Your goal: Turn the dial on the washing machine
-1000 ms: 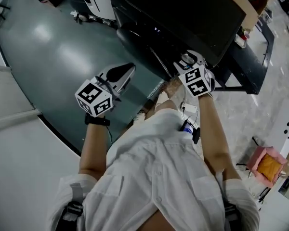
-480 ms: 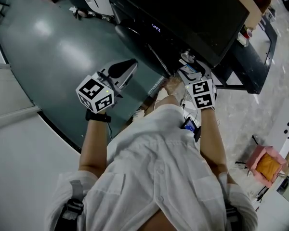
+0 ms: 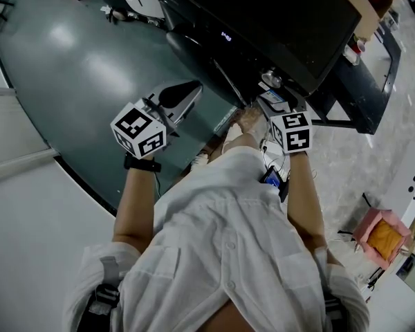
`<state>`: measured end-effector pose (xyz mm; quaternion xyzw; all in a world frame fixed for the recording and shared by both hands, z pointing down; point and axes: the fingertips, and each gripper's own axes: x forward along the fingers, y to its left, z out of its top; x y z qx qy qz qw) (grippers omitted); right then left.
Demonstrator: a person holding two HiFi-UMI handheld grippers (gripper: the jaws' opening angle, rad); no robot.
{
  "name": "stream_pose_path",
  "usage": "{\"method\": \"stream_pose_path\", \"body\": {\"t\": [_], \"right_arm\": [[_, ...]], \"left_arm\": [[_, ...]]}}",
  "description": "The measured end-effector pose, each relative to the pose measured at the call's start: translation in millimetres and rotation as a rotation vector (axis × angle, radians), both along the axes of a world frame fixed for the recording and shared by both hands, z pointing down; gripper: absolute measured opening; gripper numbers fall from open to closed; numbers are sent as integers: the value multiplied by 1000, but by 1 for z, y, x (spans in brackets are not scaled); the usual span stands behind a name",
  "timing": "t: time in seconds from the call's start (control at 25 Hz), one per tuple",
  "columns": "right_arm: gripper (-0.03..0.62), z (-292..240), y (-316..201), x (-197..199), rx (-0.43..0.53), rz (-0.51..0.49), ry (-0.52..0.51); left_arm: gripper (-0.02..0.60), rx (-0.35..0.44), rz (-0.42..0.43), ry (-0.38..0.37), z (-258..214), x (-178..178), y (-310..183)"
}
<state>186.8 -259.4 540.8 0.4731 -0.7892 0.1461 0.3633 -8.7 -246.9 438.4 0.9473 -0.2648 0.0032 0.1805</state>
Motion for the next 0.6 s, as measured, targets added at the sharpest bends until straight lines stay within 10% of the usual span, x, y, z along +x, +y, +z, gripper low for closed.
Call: {"method": "stream_pose_path", "body": {"t": [0.4,0.6], "right_arm": [[319,18,5,0,-81,36,-55],[252,19,5,-37,-65,-100,-77]], "left_arm": [[17,1,6,-7,-2,4,2],[17,6,4,-11,-2,5,3]]}}
